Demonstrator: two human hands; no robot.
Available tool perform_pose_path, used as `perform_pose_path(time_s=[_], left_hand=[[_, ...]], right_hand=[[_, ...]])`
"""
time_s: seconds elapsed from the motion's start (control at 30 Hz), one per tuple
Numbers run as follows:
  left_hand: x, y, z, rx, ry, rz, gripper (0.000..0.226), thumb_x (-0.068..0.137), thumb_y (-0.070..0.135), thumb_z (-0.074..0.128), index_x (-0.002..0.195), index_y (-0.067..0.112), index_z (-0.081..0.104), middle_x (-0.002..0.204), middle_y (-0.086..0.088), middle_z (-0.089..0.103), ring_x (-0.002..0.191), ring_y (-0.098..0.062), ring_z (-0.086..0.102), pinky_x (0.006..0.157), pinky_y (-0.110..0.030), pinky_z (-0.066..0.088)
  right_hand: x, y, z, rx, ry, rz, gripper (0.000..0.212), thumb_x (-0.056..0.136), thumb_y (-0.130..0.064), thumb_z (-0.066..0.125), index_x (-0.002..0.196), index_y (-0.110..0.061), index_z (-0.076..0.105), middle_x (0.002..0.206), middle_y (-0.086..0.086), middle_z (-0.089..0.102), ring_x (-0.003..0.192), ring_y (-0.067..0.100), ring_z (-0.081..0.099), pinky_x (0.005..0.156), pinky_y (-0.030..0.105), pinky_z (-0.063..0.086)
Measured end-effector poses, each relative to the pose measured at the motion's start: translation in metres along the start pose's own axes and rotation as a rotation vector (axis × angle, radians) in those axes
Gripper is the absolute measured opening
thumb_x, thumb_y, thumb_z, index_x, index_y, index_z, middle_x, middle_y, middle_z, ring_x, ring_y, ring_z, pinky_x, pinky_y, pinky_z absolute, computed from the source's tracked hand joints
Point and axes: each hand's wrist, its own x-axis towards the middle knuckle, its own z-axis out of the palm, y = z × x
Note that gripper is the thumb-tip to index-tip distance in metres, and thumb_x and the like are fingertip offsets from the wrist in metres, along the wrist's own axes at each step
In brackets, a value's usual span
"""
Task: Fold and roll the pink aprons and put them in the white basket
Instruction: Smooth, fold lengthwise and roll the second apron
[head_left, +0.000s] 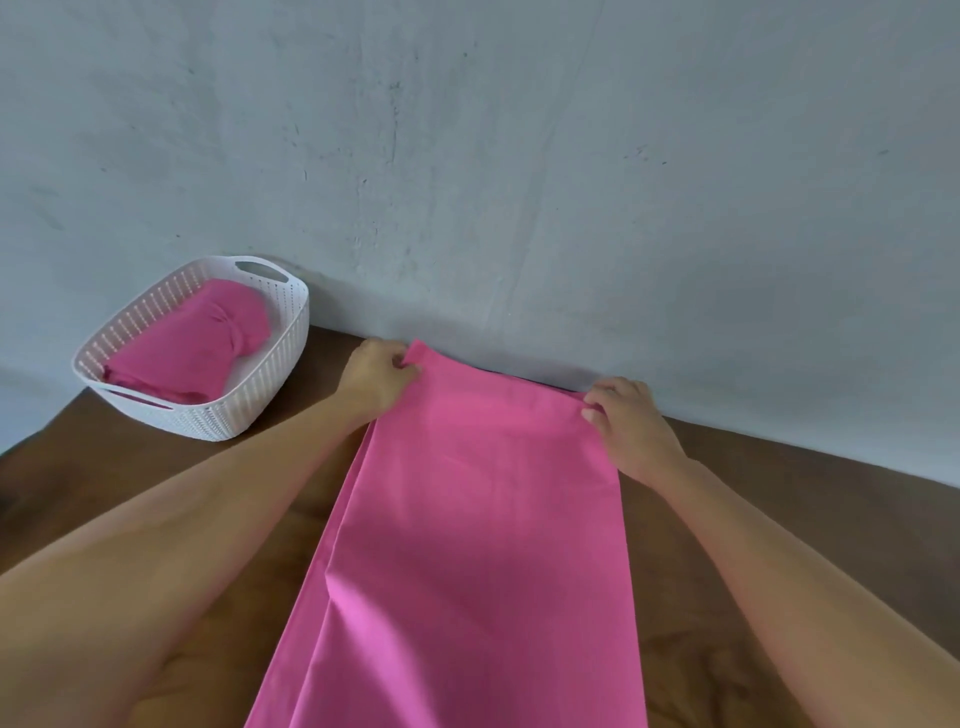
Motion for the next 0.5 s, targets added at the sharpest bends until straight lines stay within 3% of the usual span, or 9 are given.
perform_pose_path(time_s=[0.1,0.27,0.37,0.5], left_hand=[[0.008,0.001,0.005,0.038,0.039,0.002,0.034,0.083,0.01,0.068,0.061,-0.004,0.046,0.058,-0.011,0.044,0.056,-0.017,0.036,0.054,-0.028,0.03],[0.018,0.005,0.005,0.079,0.019,-0.009,0.046,0.085,0.013,0.074,0.054,0.008,0.041,0.058,-0.011,0.043,0.055,-0.02,0.037,0.051,-0.027,0.029],[0.025,0.005,0.005,0.043,0.003,-0.117,0.032,0.084,0.014,0.075,0.066,-0.008,0.062,0.065,-0.014,0.057,0.061,-0.018,0.049,0.057,-0.027,0.04],[0.03,0.007,0.003,-0.005,-0.025,-0.159,0.023,0.081,0.017,0.084,0.08,-0.004,0.074,0.085,-0.014,0.074,0.077,-0.02,0.063,0.077,-0.033,0.056]], right_hand=[[0.002,-0.003,0.0,0.047,0.006,-0.02,0.023,0.107,-0.026,0.044,0.118,-0.015,0.062,0.131,0.002,0.049,0.126,0.02,0.037,0.1,0.034,0.041],[0.005,0.007,0.005,0.065,-0.039,0.009,0.024,0.105,-0.02,0.05,0.126,-0.016,0.059,0.14,0.001,0.046,0.132,0.018,0.036,0.103,0.035,0.044],[0.01,0.013,0.006,0.058,-0.056,0.065,0.027,0.101,-0.008,0.054,0.124,-0.019,0.062,0.142,-0.001,0.045,0.131,0.016,0.041,0.1,0.031,0.043],[0.013,0.011,0.006,-0.001,-0.066,0.114,0.03,0.1,-0.009,0.056,0.128,-0.018,0.06,0.134,0.0,0.049,0.12,0.018,0.048,0.094,0.033,0.048]])
